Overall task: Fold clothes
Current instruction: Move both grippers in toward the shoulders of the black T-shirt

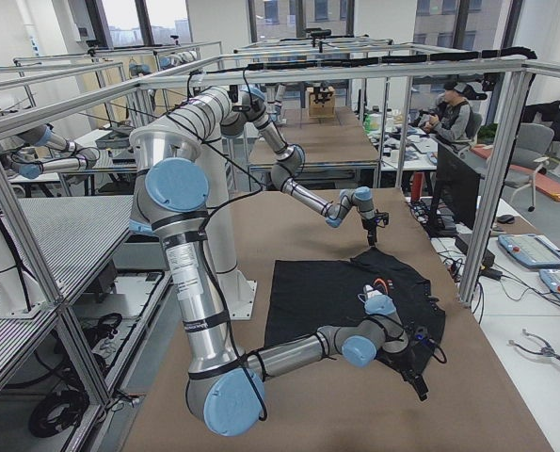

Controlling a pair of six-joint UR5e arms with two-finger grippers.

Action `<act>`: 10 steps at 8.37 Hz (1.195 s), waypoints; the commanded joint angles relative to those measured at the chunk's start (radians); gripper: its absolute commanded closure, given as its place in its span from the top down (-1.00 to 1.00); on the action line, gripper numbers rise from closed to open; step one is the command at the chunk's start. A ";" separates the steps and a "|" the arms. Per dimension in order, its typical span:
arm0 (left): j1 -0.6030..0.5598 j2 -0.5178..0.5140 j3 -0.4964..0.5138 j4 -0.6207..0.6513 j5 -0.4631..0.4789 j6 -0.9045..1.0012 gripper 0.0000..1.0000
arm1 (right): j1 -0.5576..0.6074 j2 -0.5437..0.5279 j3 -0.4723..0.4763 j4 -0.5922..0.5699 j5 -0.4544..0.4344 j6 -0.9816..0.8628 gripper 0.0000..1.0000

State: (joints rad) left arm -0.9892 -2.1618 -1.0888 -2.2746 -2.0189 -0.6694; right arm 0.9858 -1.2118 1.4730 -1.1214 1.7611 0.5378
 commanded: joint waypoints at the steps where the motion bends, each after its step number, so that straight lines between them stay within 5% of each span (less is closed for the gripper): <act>1: 0.017 -0.012 0.015 -0.003 0.000 -0.001 0.29 | -0.001 -0.003 -0.002 0.000 -0.002 -0.001 0.88; 3: 0.017 -0.010 0.013 -0.003 0.000 -0.001 0.12 | -0.001 -0.003 -0.003 0.000 -0.003 -0.001 0.88; 5: 0.014 -0.009 0.009 -0.003 -0.001 -0.002 -0.56 | -0.001 -0.003 -0.002 0.000 -0.003 -0.001 0.88; 9: 0.004 -0.009 -0.011 -0.005 0.000 -0.007 -0.59 | -0.001 -0.003 0.000 0.000 -0.003 -0.001 0.88; 10: 0.004 -0.007 -0.013 -0.005 0.002 -0.009 -0.77 | -0.001 -0.003 0.001 0.002 -0.002 -0.001 0.88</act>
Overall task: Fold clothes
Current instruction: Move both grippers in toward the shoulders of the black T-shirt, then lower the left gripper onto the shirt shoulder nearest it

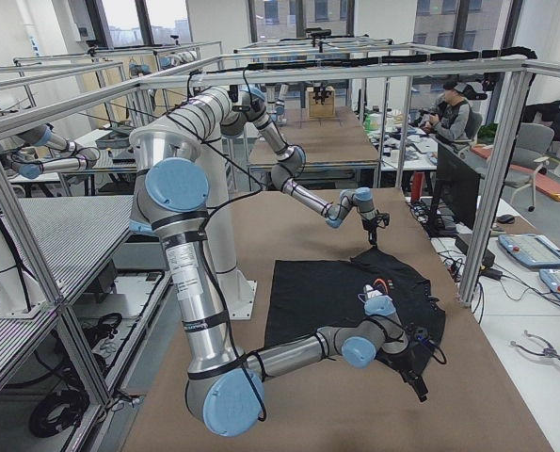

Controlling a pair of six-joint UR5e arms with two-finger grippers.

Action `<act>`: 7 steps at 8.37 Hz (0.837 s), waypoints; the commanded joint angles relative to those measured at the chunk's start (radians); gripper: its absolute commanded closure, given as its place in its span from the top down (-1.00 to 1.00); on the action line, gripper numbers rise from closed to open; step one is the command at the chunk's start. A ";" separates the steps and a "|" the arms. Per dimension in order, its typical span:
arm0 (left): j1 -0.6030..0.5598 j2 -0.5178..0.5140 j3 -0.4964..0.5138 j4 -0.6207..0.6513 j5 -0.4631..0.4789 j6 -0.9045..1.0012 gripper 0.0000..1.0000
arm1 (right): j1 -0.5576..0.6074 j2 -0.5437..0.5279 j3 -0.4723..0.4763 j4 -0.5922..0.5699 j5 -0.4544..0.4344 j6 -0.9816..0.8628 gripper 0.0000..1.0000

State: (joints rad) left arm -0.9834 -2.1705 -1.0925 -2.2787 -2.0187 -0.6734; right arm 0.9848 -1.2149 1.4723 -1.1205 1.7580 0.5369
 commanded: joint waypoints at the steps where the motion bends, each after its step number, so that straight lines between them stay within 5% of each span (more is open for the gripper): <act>1: 0.000 0.008 -0.021 -0.001 0.001 -0.006 -1.00 | 0.000 -0.002 0.003 0.001 0.000 0.002 0.88; 7: 0.067 -0.066 -0.110 0.004 0.026 -0.285 -1.00 | -0.002 -0.003 0.008 0.001 0.001 0.002 0.88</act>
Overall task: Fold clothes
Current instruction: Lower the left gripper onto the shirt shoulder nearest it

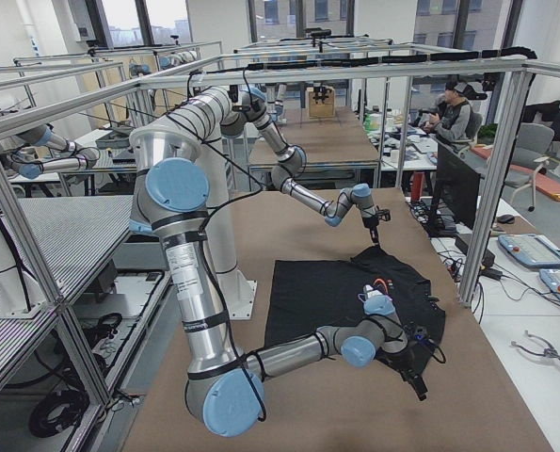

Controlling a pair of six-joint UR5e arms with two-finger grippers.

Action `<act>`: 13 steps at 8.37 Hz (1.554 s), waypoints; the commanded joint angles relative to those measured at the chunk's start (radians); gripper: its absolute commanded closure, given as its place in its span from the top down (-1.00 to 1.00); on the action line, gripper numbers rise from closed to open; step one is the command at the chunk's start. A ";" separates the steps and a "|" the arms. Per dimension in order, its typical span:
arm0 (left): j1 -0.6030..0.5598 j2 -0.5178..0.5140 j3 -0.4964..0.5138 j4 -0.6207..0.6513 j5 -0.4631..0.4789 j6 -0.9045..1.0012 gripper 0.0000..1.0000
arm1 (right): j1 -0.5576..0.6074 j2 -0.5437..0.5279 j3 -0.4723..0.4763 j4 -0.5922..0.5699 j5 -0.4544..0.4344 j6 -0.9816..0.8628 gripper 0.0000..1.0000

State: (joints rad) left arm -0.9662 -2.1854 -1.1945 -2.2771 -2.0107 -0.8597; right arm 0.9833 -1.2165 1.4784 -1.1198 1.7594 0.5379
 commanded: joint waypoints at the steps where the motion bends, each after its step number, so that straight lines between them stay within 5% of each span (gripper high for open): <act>1: 0.088 -0.095 -0.007 0.007 0.083 -0.160 -1.00 | 0.000 -0.001 0.002 0.000 0.000 0.001 0.88; 3: 0.182 -0.117 0.003 0.010 0.212 -0.225 -1.00 | 0.000 -0.001 0.000 0.000 0.000 -0.001 0.88; 7: 0.211 -0.120 0.056 0.007 0.285 -0.239 -1.00 | -0.017 -0.001 -0.001 0.003 -0.001 0.001 0.88; 13: 0.201 -0.202 0.145 0.010 0.285 -0.274 -1.00 | -0.020 -0.001 0.003 0.005 -0.001 0.020 0.88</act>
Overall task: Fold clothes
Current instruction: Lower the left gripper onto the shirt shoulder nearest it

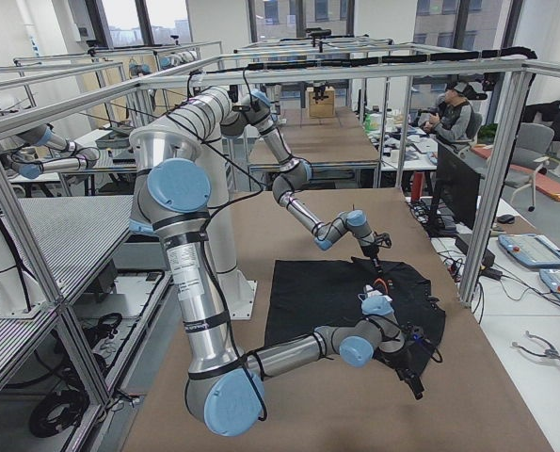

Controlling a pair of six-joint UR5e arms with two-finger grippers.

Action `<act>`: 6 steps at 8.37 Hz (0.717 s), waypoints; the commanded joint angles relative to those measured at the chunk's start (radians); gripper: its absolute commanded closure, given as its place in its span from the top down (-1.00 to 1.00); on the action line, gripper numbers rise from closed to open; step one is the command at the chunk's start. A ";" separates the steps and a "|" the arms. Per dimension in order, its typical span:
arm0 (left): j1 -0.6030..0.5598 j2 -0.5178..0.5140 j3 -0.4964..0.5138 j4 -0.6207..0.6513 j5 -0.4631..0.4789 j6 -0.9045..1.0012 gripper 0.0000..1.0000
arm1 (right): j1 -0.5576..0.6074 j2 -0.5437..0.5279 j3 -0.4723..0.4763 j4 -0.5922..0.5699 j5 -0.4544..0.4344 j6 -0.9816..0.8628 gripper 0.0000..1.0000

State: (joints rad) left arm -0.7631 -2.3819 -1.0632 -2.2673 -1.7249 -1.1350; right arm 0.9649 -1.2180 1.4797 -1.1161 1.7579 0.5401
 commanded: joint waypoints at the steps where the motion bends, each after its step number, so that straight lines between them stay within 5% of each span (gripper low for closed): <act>1: -0.002 0.000 0.014 -0.001 -0.001 0.012 -0.74 | -0.003 0.000 0.004 0.001 0.002 0.026 0.88; 2: -0.001 -0.002 0.014 -0.003 -0.001 0.020 0.71 | -0.006 0.000 0.002 0.001 0.002 0.026 0.88; 3: -0.002 -0.008 0.008 -0.003 -0.002 0.015 1.00 | -0.008 0.000 0.002 0.001 0.002 0.026 0.88; 6: -0.025 -0.036 0.000 -0.003 -0.025 0.012 1.00 | -0.012 0.023 -0.010 -0.005 0.003 0.029 0.88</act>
State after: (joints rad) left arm -0.7807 -2.4035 -1.0595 -2.2702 -1.7417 -1.1210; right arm 0.9561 -1.2136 1.4790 -1.1178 1.7590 0.5660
